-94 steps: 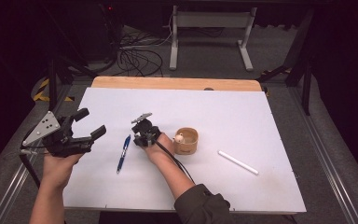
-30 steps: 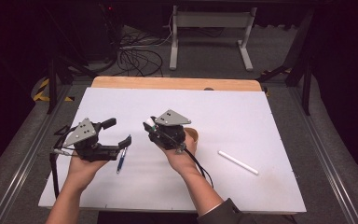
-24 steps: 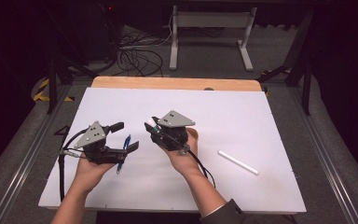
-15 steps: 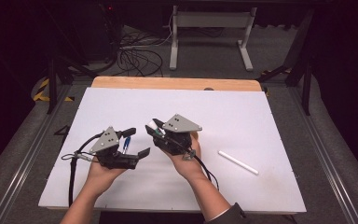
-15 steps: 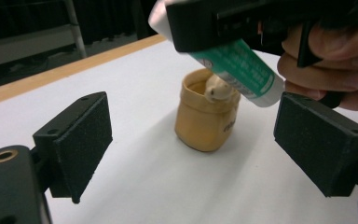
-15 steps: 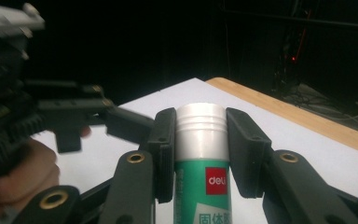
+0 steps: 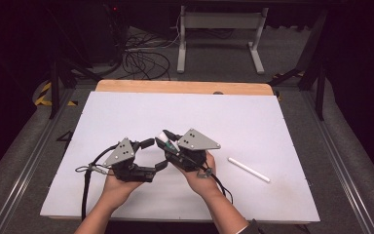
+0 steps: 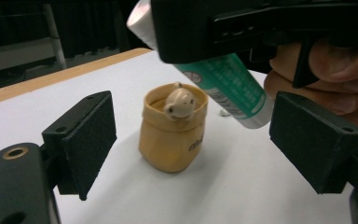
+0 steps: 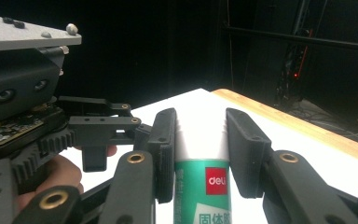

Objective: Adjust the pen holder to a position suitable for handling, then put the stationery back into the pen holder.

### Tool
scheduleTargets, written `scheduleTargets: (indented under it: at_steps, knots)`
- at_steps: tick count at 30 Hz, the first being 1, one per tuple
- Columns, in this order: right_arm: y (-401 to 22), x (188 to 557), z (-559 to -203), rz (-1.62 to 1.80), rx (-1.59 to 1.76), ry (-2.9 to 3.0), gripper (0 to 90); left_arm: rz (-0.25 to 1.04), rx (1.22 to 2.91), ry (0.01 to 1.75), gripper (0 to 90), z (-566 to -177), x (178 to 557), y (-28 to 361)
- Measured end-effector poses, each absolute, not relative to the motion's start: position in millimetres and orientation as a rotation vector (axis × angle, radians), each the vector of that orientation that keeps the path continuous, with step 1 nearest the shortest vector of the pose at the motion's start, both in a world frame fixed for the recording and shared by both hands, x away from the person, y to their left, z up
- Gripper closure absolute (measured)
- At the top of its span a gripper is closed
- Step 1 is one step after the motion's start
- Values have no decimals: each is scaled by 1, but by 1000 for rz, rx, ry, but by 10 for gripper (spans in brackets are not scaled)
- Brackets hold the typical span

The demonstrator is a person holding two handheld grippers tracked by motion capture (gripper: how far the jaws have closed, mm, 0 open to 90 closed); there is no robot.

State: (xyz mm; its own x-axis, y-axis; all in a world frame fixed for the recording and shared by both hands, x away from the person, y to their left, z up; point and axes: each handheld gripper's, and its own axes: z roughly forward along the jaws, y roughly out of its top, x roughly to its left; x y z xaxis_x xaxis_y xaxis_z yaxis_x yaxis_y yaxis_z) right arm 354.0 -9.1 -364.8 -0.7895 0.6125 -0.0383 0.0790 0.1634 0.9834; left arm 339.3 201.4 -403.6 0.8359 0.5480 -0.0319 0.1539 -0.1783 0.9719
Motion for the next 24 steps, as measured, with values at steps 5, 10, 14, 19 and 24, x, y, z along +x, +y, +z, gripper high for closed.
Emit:
scheduleTargets:
  at_steps: [5,10,14,19,24]
  knots:
    - [-18,351,-366,1670,659,2001,655,383,1760,525,154,-406,336,188]
    - [-22,347,-365,1689,657,1988,655,378,1740,535,159,-407,337,183]
    - [-22,344,-364,1696,651,1981,655,369,1725,523,173,-407,336,180]
    - [-21,340,-364,1708,640,1976,655,366,1713,522,183,-408,336,176]
    - [-21,339,-364,1731,641,1957,655,354,1704,525,184,-406,336,177]
